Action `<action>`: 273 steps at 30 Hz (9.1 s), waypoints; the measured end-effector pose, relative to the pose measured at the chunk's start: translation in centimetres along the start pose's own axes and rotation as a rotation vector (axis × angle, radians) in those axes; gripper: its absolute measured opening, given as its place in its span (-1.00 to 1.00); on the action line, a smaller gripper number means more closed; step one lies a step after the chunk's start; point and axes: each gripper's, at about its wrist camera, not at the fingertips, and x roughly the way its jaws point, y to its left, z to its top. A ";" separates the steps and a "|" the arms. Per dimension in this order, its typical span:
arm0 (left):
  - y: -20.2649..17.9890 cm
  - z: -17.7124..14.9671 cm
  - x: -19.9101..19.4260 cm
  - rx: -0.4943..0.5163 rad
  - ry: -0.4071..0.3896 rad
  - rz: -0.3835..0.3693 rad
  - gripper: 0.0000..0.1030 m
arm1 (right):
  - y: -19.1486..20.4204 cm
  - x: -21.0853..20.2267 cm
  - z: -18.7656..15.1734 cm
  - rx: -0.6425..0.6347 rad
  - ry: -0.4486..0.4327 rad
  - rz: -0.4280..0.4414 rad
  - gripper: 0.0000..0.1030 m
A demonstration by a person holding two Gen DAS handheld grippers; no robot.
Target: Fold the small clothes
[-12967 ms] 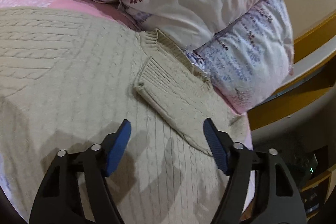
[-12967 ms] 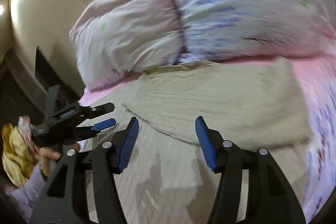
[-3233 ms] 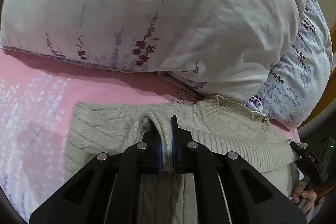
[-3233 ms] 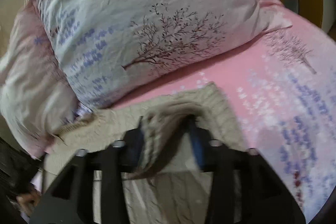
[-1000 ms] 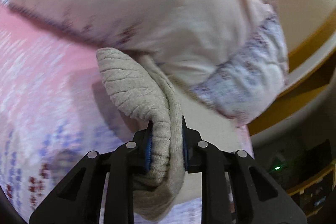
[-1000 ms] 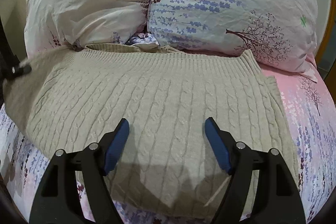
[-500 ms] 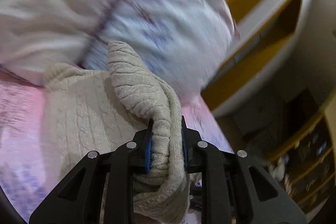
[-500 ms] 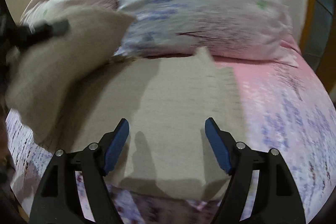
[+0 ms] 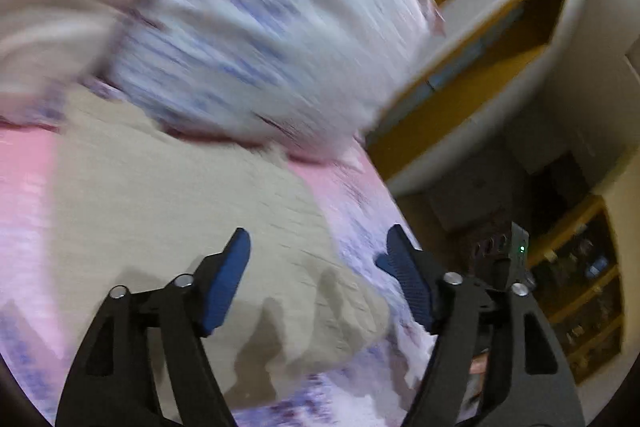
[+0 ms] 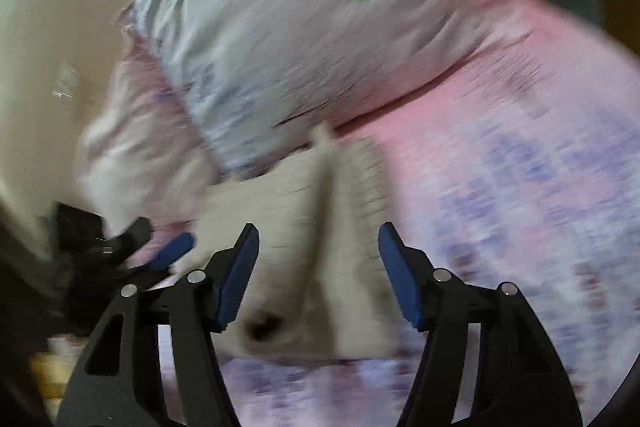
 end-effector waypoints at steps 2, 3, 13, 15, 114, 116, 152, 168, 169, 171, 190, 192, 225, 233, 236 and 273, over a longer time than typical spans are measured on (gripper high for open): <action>1.5 0.2 -1.8 -0.016 -0.047 0.117 0.51 | -0.1 1.4 0.5 0.040 0.063 0.043 0.22; 2.1 0.3 -2.3 -0.025 -0.056 0.162 0.52 | -0.2 2.2 0.6 0.061 0.098 0.058 0.22; 8.1 -2.2 -2.2 -0.120 0.074 0.312 0.52 | 1.0 6.5 -0.1 0.099 0.230 0.044 0.02; 7.4 -2.3 -1.4 -0.105 0.085 0.296 0.52 | 1.4 7.1 0.1 0.079 0.232 0.042 -0.17; 9.5 -2.2 -13.4 0.040 -0.121 0.477 0.01 | 10.4 9.3 -4.6 -0.260 0.110 -0.031 -0.22; 7.4 -2.2 -13.7 0.111 -0.162 0.485 0.01 | 9.9 9.0 -3.9 -0.216 0.099 -0.009 -0.25; 3.5 -7.0 -12.2 0.270 -0.108 0.607 0.67 | 16.0 4.0 -12.5 -0.563 -0.103 -0.317 0.71; 6.6 -13.0 -14.4 0.136 0.026 0.757 0.97 | 15.2 6.0 -17.8 -0.529 0.046 -0.425 0.96; 6.6 -13.0 -13.9 0.148 0.035 0.757 0.97 | 15.2 6.3 -18.1 -0.524 0.057 -0.422 0.96; 6.7 -13.2 -13.3 0.155 0.056 0.763 0.97 | 15.2 6.9 -18.5 -0.524 0.077 -0.428 0.96; 7.4 -13.1 -11.5 0.177 0.099 0.817 0.97 | 14.9 8.4 -19.0 -0.494 0.131 -0.509 0.97; 7.3 -13.3 -11.4 0.174 0.099 0.821 0.97 | 15.0 8.2 -19.3 -0.493 0.128 -0.511 0.97; 7.5 -13.2 -11.4 0.178 0.104 0.820 0.97 | 15.0 8.2 -19.3 -0.497 0.129 -0.510 0.97; 7.5 -13.2 -11.4 0.178 0.104 0.820 0.97 | 14.9 8.3 -19.2 -0.497 0.129 -0.510 0.97; 7.5 -13.2 -11.4 0.178 0.103 0.820 0.97 | 14.9 8.2 -19.2 -0.497 0.129 -0.510 0.97; 7.5 -13.2 -11.4 0.175 0.101 0.822 0.97 | 15.0 8.2 -19.3 -0.497 0.129 -0.510 0.97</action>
